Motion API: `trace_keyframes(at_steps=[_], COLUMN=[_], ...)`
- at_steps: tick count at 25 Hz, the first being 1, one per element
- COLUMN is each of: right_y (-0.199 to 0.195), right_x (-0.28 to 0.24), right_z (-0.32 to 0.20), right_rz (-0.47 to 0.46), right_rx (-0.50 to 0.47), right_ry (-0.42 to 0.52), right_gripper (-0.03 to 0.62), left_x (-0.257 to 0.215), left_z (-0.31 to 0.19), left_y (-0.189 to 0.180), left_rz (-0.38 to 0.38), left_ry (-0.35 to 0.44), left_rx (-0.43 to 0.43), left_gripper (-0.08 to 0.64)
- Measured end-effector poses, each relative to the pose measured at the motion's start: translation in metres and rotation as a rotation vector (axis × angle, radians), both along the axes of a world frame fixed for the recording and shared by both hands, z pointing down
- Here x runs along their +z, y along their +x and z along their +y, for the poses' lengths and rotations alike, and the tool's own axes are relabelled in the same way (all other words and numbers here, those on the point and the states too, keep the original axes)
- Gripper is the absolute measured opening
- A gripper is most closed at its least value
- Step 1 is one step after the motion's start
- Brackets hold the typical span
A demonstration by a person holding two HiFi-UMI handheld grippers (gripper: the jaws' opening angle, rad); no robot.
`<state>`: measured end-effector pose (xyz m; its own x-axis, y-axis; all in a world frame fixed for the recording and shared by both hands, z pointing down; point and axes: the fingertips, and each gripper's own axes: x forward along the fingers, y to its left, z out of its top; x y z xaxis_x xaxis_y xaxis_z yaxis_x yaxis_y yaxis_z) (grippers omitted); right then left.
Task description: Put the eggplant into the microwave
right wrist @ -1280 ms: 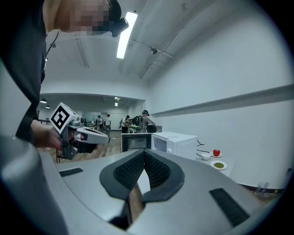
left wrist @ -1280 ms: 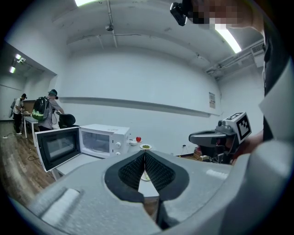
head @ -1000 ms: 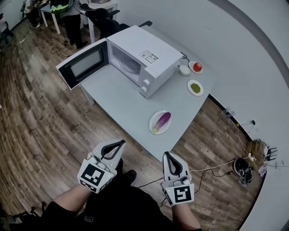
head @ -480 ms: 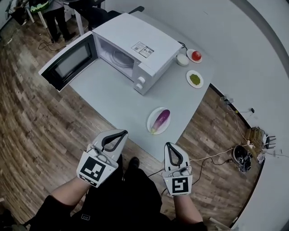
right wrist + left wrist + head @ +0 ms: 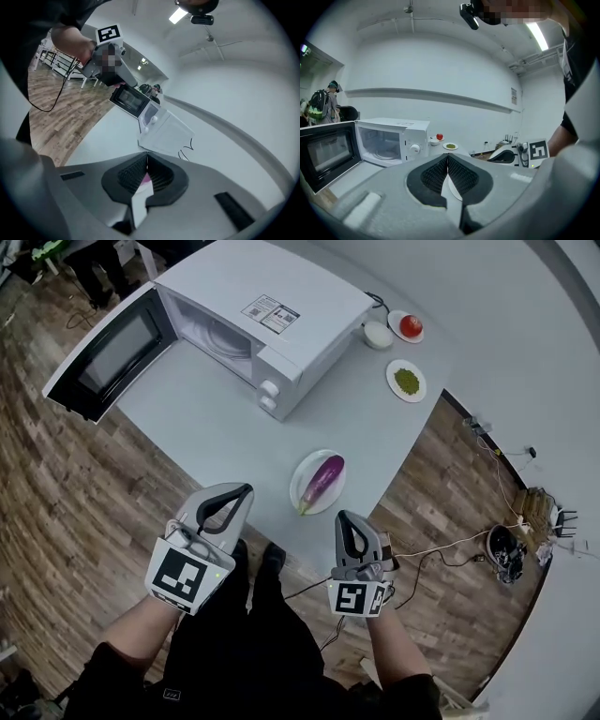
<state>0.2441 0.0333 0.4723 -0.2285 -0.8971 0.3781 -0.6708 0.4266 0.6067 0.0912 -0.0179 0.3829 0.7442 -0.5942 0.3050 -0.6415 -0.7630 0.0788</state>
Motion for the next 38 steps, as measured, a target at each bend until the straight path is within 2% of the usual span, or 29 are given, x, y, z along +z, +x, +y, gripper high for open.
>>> trace_keyframes(at_steps=[6,13,18,21,26,38], right_y=[0.008,0.012,0.011,0.012,0.020,0.026], right_x=[0.034,0.072,0.091,0.105,0.125,0.153], right_z=[-0.011,-0.011,-0.012,-0.011,-0.006,-0.006], right_rz=[0.050,0.182,0.240,0.318,0.396,0.479], right_rx=[-0.041,-0.101,-0.140,-0.180,-0.216,-0.289], right_ry=[-0.016,-0.042,-0.046,-0.027,-0.048,-0.119], right_gripper=[0.014,0.014,0.015,0.015,0.017,0.035], left_x=[0.036,0.064,0.087,0.100,0.106,0.108], left_z=[-0.011,-0.016,-0.016,-0.017,-0.021,-0.019], left_y=[0.017,0.022,0.031,0.036,0.042,0.050], left_rz=[-0.011,-0.015,-0.017,-0.019,-0.022,-0.080], left_ry=[-0.001,0.003,-0.031,-0.043,-0.044,-0.057], left_rx=[0.001,-0.002,0.004,0.008,0.010,0.018], left_gripper=[0.009,0.009,0.009,0.009,0.009,0.009])
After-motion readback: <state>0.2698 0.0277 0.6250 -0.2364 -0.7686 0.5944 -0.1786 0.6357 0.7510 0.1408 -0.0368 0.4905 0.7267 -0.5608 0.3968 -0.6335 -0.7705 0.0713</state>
